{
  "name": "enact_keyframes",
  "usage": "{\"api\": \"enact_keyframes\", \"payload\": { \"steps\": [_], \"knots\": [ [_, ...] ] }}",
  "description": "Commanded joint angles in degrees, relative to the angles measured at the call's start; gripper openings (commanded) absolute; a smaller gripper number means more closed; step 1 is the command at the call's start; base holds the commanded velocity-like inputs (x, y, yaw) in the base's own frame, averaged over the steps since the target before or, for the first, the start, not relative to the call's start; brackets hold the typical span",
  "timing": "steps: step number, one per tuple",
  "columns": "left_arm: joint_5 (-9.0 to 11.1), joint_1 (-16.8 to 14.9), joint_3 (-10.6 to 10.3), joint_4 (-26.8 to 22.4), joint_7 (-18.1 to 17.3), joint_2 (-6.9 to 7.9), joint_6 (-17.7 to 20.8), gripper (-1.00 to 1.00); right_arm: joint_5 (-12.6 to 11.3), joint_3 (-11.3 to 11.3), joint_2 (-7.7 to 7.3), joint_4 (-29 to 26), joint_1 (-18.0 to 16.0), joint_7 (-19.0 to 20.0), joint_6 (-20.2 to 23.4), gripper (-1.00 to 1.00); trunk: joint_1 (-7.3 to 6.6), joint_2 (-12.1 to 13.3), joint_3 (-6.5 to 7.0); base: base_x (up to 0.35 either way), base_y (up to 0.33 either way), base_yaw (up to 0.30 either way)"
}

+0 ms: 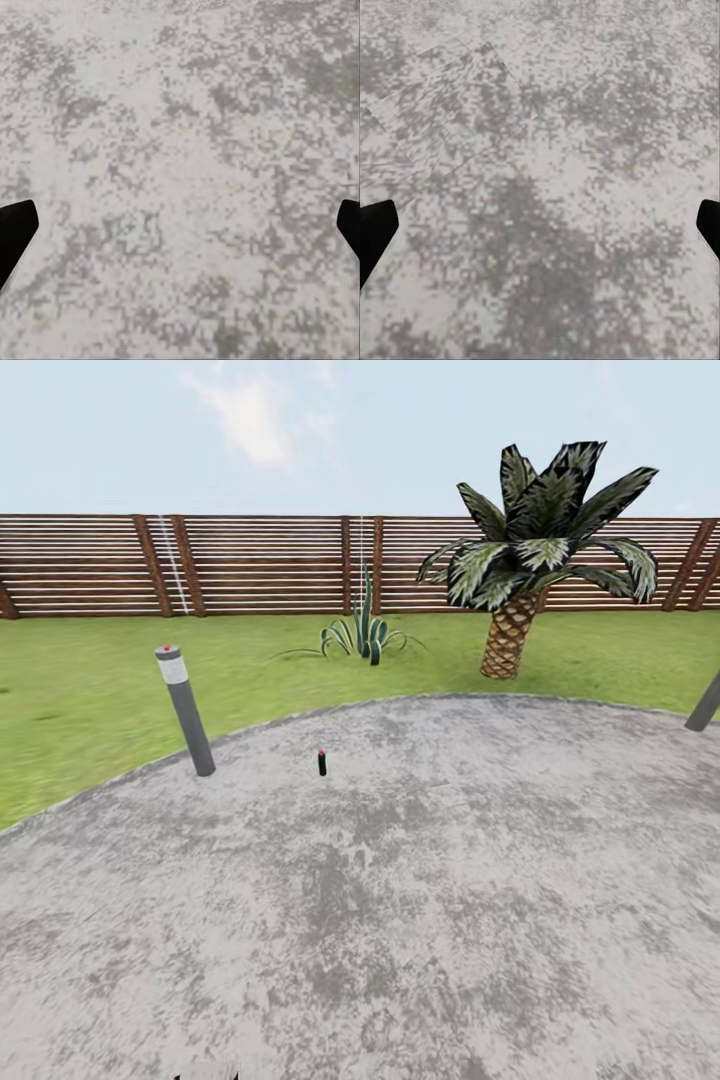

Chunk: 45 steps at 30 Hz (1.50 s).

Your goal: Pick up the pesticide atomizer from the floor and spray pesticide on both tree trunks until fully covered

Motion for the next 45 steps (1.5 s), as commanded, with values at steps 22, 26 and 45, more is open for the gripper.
{"api": "enact_keyframes", "payload": {
  "steps": [22,26,45],
  "knots": [
    [0.0,0.0,0.0,0.0,0.1,-0.01,-0.2,1.0,0.0,0.0,-0.01,0.0,0.0,0.0,-0.2,1.0,0.03,0.0,-0.05,0.339,0.0,0.0],
    [0.0,0.0,0.1,0.0,0.1,-0.01,-0.2,1.0,0.0,0.0,-0.01,0.0,0.0,0.0,-0.2,1.0,0.03,0.0,-0.05,0.339,0.0,0.0],
    [0.0,0.0,0.1,0.0,0.1,-0.01,-0.2,1.0,0.1,0.0,-0.01,0.1,0.0,0.0,-0.3,1.0,0.03,0.0,-0.05,0.339,0.0,0.0]
  ]
}}
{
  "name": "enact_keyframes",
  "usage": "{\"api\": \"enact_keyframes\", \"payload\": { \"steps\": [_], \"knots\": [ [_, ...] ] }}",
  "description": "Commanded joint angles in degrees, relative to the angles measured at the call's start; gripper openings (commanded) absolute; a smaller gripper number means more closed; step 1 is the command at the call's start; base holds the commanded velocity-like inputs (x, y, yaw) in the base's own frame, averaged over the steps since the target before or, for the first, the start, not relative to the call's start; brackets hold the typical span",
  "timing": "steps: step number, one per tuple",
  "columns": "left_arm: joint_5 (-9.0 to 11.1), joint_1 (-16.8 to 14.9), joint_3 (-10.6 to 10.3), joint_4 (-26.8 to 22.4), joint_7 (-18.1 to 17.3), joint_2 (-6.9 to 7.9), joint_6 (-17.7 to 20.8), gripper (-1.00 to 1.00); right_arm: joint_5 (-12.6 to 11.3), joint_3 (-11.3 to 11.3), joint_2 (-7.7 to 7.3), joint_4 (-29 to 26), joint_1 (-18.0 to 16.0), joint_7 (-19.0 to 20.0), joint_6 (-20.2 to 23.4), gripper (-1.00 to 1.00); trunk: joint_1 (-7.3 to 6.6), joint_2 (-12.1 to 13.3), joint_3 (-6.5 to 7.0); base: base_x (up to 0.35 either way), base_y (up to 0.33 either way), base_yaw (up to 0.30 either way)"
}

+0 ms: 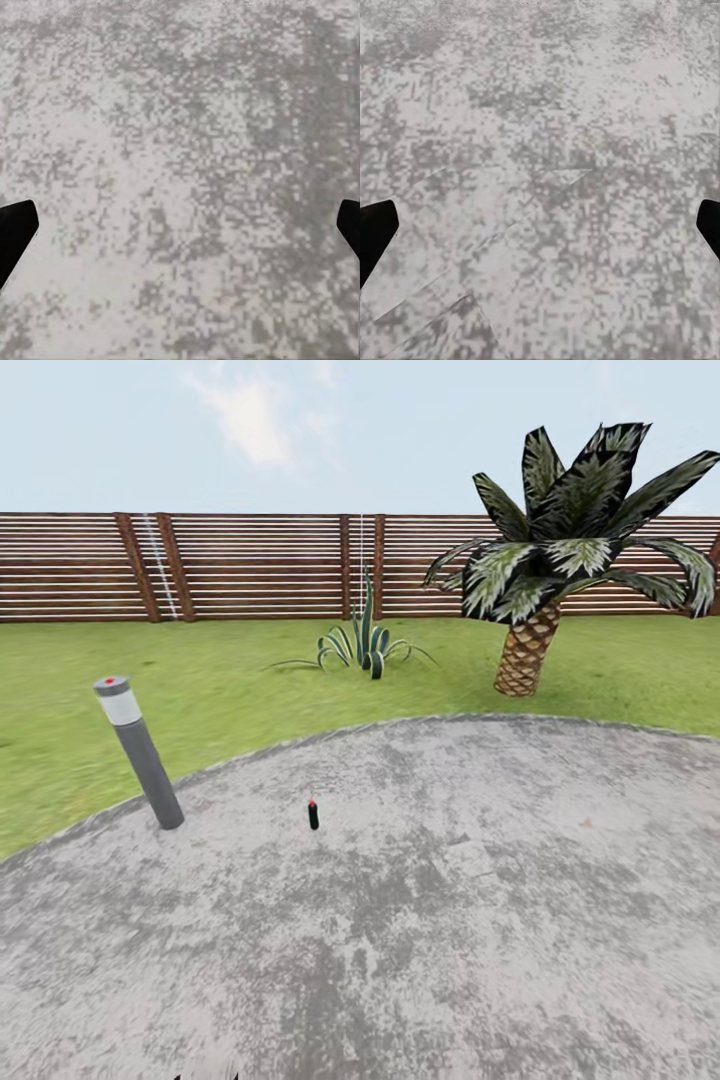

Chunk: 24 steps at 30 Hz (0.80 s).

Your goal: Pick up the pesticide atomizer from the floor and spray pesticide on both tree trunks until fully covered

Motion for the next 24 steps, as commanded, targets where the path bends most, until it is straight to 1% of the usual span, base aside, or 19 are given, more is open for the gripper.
{"api": "enact_keyframes", "payload": {
  "steps": [1,24],
  "knots": [
    [0.0,0.0,0.1,0.0,0.1,-0.01,-0.2,1.0,0.0,0.0,-0.01,0.0,0.0,0.0,-0.2,1.0,0.03,0.0,-0.05,0.339,0.0,0.0],
    [0.0,-0.1,0.1,0.0,0.1,-0.01,-0.1,1.0,0.0,0.0,-0.01,0.0,0.0,0.0,-0.2,1.0,0.03,0.0,-0.05,0.339,0.0,0.0]
  ]
}}
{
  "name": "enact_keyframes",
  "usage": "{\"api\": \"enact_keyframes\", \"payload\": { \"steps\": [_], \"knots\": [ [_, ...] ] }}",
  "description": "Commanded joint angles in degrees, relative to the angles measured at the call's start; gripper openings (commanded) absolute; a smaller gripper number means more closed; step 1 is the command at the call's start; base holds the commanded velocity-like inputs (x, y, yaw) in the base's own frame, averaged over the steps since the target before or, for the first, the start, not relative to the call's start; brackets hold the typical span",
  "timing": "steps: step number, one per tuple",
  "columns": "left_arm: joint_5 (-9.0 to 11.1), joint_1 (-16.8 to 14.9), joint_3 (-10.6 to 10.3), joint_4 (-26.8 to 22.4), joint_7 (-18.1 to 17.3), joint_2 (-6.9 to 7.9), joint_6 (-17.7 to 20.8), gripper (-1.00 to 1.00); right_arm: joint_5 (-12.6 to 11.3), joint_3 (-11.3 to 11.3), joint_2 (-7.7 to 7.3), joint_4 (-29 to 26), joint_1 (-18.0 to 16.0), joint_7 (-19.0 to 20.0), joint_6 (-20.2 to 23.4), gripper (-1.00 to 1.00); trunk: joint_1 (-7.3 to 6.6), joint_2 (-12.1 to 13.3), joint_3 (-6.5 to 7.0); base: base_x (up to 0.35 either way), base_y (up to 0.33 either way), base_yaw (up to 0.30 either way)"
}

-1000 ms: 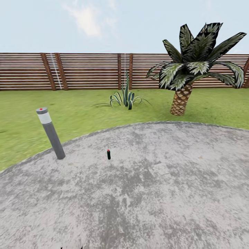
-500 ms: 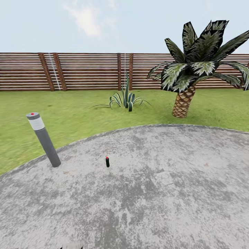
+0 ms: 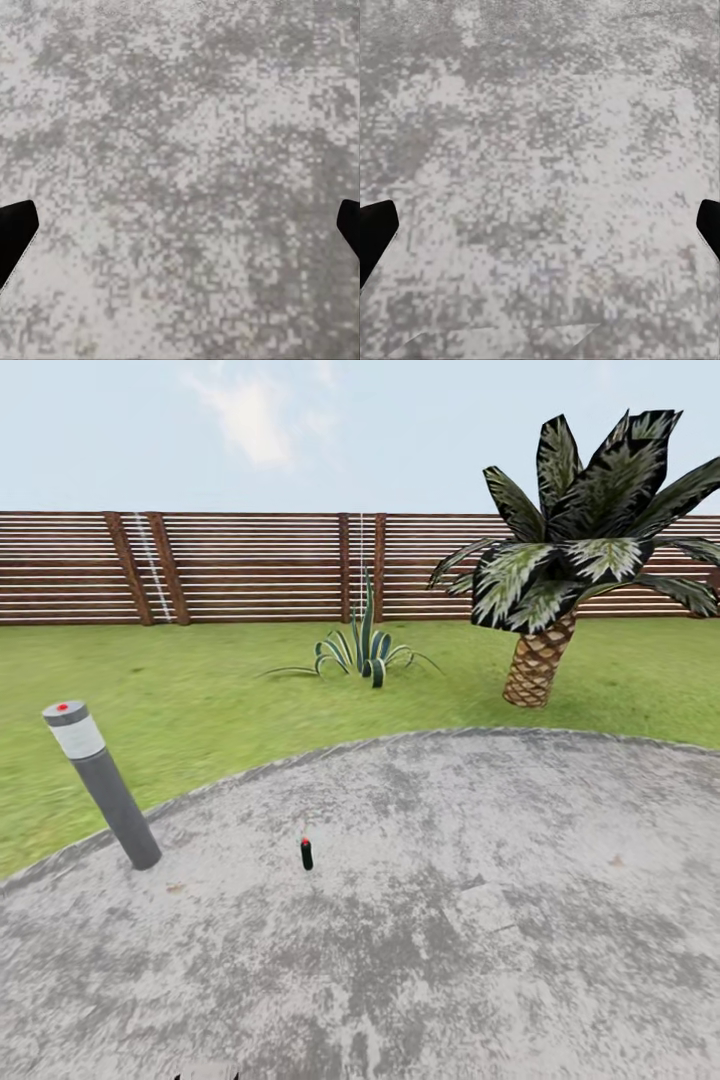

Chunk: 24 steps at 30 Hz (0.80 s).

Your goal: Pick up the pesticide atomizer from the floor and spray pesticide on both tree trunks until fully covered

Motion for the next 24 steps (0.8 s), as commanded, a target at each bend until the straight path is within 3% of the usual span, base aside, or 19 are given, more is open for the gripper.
{"api": "enact_keyframes", "payload": {
  "steps": [1,24],
  "knots": [
    [0.0,0.0,0.1,0.0,0.1,-0.01,-0.2,1.0,0.0,0.0,-0.01,0.0,0.0,0.0,-0.2,1.0,0.03,0.0,-0.05,0.339,-0.026,0.0],
    [0.0,0.0,0.0,0.0,0.1,-0.01,-0.2,1.0,0.0,0.0,-0.01,0.0,0.0,0.0,-0.1,1.0,0.03,0.0,-0.05,0.299,-0.137,0.0]
  ]
}}
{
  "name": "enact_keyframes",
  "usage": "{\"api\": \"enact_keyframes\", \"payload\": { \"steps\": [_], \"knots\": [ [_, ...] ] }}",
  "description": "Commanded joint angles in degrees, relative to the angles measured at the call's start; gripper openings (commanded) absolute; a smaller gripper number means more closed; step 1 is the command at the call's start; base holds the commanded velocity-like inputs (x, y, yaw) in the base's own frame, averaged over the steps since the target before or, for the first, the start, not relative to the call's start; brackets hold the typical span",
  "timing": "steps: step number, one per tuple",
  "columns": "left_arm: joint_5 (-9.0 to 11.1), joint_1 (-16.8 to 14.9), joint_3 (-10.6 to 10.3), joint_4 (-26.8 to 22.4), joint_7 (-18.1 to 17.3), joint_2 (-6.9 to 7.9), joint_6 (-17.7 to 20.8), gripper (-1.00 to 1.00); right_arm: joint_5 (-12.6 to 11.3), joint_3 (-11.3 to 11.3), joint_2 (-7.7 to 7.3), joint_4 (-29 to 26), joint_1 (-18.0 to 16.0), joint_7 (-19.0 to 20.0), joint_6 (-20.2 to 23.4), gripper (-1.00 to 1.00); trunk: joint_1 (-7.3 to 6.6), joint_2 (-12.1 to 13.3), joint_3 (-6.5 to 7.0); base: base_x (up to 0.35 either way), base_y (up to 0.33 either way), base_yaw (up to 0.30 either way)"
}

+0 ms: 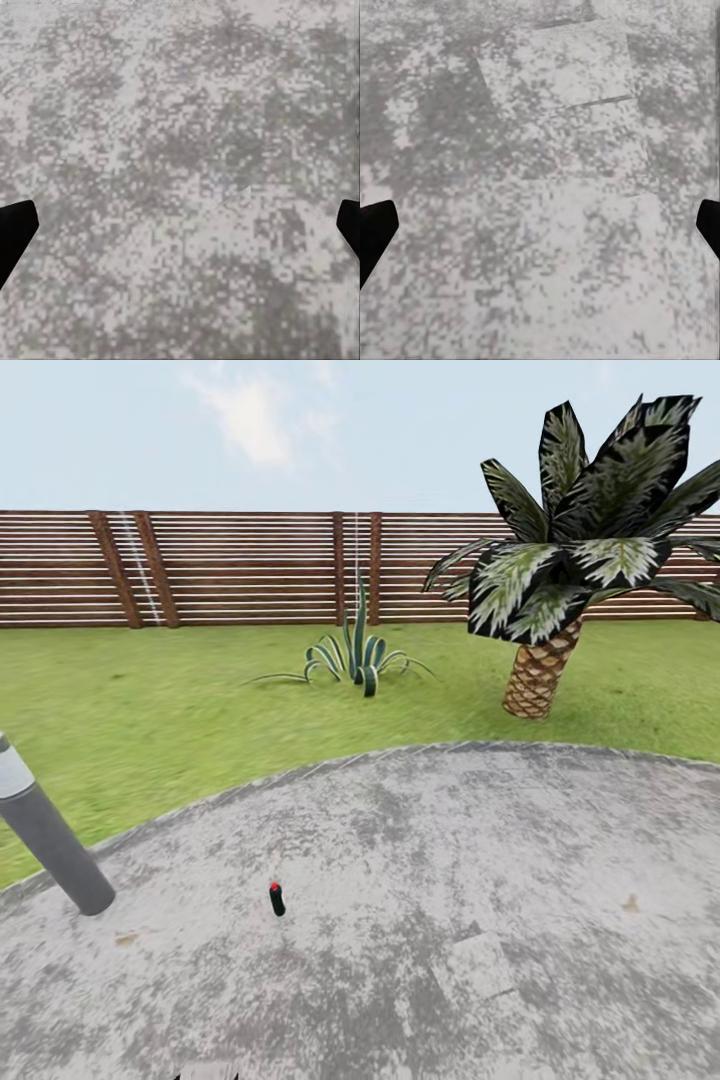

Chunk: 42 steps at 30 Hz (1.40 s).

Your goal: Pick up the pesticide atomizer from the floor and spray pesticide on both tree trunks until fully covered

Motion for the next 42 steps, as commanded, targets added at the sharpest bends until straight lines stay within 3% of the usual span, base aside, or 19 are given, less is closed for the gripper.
{"api": "enact_keyframes", "payload": {
  "steps": [1,15,42],
  "knots": [
    [0.0,0.0,0.1,0.0,0.1,-0.01,-0.2,1.0,0.0,0.0,0.0,0.1,0.0,0.0,-0.2,1.0,0.02,0.0,-0.05,0.28,-0.167,0.0],
    [0.0,0.0,0.1,0.0,0.1,-0.01,-0.2,1.0,0.0,0.0,0.0,0.1,0.0,0.0,-0.2,1.0,0.02,0.0,-0.05,0.28,-0.167,0.023],
    [0.1,0.0,0.1,0.0,0.1,-0.02,-0.2,1.0,0.0,0.0,0.0,0.1,0.0,0.0,-0.2,1.0,0.02,0.0,-0.05,0.192,-0.224,0.269]
  ]
}}
